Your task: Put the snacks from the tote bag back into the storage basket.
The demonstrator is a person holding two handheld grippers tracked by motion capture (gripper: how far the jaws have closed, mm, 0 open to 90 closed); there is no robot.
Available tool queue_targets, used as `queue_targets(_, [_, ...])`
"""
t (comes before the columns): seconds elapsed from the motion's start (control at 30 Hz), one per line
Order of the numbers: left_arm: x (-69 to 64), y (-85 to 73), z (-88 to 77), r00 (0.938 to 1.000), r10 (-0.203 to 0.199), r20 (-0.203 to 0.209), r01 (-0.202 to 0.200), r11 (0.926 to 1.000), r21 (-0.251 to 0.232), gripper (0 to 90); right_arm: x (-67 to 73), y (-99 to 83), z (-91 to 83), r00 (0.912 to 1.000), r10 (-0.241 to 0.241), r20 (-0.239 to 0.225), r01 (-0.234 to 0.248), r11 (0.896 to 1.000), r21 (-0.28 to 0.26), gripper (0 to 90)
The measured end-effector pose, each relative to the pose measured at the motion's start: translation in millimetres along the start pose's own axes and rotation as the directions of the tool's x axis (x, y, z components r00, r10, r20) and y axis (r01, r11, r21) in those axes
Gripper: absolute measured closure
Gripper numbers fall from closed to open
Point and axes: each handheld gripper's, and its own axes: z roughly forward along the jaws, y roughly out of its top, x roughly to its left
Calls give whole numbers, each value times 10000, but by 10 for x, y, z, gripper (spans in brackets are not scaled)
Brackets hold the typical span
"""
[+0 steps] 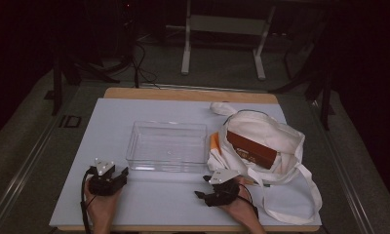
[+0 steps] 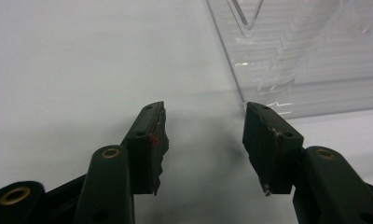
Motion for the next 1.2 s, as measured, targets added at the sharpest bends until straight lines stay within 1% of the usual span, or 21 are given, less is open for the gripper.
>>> queue_targets(0.07, [16,-3,-5,9998,-164,76,164,9998,-64,490,-8,-2,-4,10000,56,-14,-56,10000,-35,356])
queue_targets(0.1, [15,-4,-6,9999,-147,84,148,9999,-75,494,-10,-2,-5,10000,58,-9,-58,10000,-43,353])
queue_targets(0.13, [9,-5,-9,9999,-42,144,43,9999,-103,500,-10,-2,-5,10000,62,-6,-62,10000,-46,352])
queue_targets(0.17, [9,-5,-9,9999,-42,144,43,9999,-103,500,-10,-2,-5,10000,62,-6,-62,10000,-46,352])
queue_targets(0.2, [-10,-12,-25,9996,165,243,-158,9995,-277,502,-6,-1,-3,10000,57,-6,-57,10000,-27,349])
queue_targets(0.23, [-14,-15,-31,9990,307,324,-296,9990,-339,502,-5,-1,-3,10000,52,-5,-52,10000,-18,345])
queue_targets(0.27, [-14,-15,-31,9990,307,324,-296,9990,-339,502,-5,-1,-3,10000,52,-5,-52,10000,-18,345])
queue_targets(0.3, [-27,-16,-32,9986,424,321,-413,9986,-344,502,-8,1,2,10000,50,-35,-50,10000,31,334])
queue_targets(0.43, [-38,-15,-27,9979,545,351,-534,9981,-300,506,-10,1,1,10000,58,-61,-58,10000,27,330])
queue_targets(0.57, [-42,-19,-36,9958,705,580,-683,9969,-385,504,-12,2,2,10000,56,-21,-56,10000,48,335])
queue_targets(0.77, [-63,-14,-25,9936,967,587,-954,9952,-238,503,-15,0,-10,9999,107,-10,-107,9999,-61,341])
queue_targets(0.83, [-65,-15,-23,9931,1005,605,-992,9948,-239,500,-17,-2,-15,9999,122,8,-122,9999,-106,341])
queue_targets(1.0, [-74,-16,-24,9919,1097,642,-1082,9938,-262,492,-9,3,-16,10000,77,60,-77,10000,-26,345])
queue_targets(1.1, [-72,-17,-25,9923,1050,656,-1034,9943,-269,491,-2,1,-24,10000,97,21,-98,9999,97,348])
queue_targets(1.2, [-73,-17,-24,9918,1096,652,-1081,9938,-256,492,5,-1,-38,10000,75,6,-76,9998,209,353])
